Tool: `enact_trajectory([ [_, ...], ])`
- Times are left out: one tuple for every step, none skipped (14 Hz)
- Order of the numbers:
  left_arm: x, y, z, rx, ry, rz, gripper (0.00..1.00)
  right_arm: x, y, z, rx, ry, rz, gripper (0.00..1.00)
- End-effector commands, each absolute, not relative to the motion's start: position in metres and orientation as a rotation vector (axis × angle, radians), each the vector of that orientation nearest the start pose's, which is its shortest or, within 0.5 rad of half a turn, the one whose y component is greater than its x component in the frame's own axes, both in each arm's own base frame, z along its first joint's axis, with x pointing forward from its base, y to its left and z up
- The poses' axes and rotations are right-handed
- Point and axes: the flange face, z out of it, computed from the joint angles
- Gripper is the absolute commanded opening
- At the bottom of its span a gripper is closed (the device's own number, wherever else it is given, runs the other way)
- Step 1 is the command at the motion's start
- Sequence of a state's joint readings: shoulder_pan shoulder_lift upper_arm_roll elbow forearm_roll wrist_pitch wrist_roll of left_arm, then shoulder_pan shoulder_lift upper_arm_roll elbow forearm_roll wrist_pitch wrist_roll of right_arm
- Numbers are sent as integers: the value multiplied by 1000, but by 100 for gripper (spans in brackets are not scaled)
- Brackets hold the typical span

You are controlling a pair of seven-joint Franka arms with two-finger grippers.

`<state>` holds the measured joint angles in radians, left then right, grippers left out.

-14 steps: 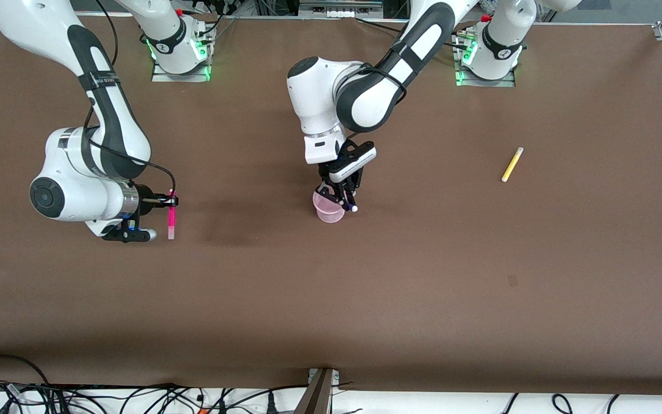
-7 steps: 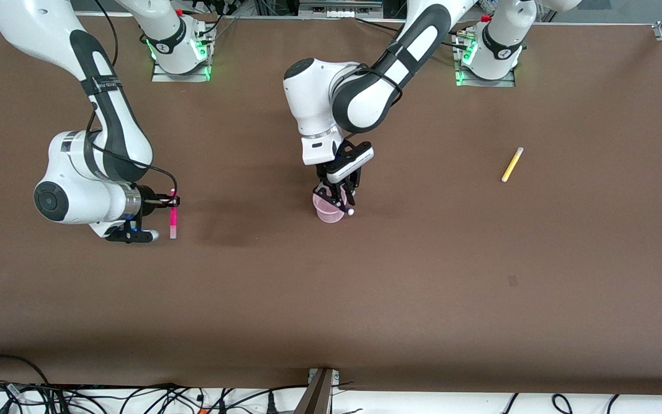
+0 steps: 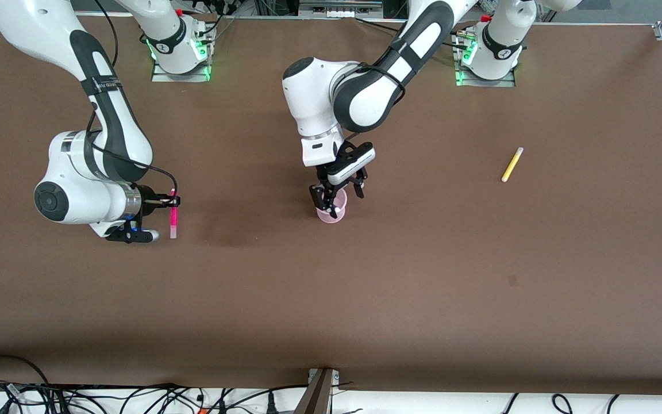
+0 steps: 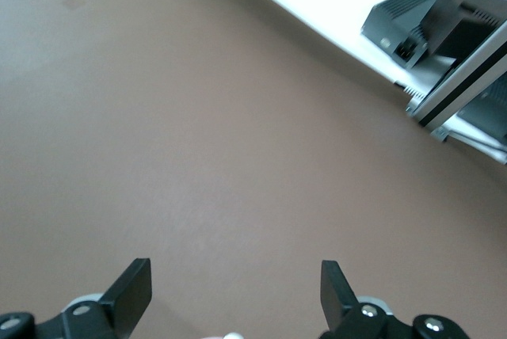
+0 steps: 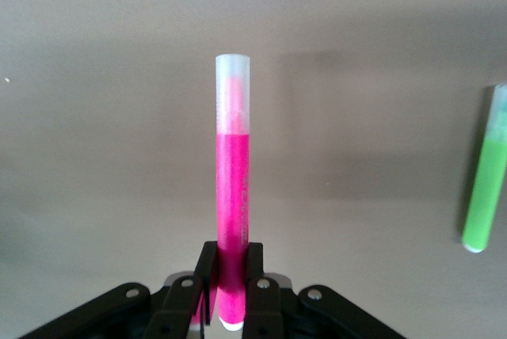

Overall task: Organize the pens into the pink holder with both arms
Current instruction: 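Withdraw the left gripper while the right gripper lifts the pink marker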

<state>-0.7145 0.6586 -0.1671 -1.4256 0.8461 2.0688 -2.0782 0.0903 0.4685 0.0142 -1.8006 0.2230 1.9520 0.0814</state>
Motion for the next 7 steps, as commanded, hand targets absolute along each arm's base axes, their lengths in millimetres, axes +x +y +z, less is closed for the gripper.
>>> enact_trajectory([
  [542,-488,371,-2700,-1145,-938,95,610,100,275,-2876,267,555,9],
  [551,-476,383,-2734,-1102,-865,95,605,115,277,-2854,300,602,9],
  [561,-459,401,-2772,-1071,-792,96,605,130,285,-2805,354,623,9],
  [570,-441,419,-2810,-1044,-725,97,603,141,291,-2746,422,668,9],
  [578,-422,440,-2844,-1027,-666,97,605,151,301,-2695,473,701,9],
  [586,-398,462,-2864,-991,-596,98,602,169,309,-2651,519,750,9],
  [590,-375,476,-2889,-907,-502,100,597,191,315,-2629,563,787,9],
])
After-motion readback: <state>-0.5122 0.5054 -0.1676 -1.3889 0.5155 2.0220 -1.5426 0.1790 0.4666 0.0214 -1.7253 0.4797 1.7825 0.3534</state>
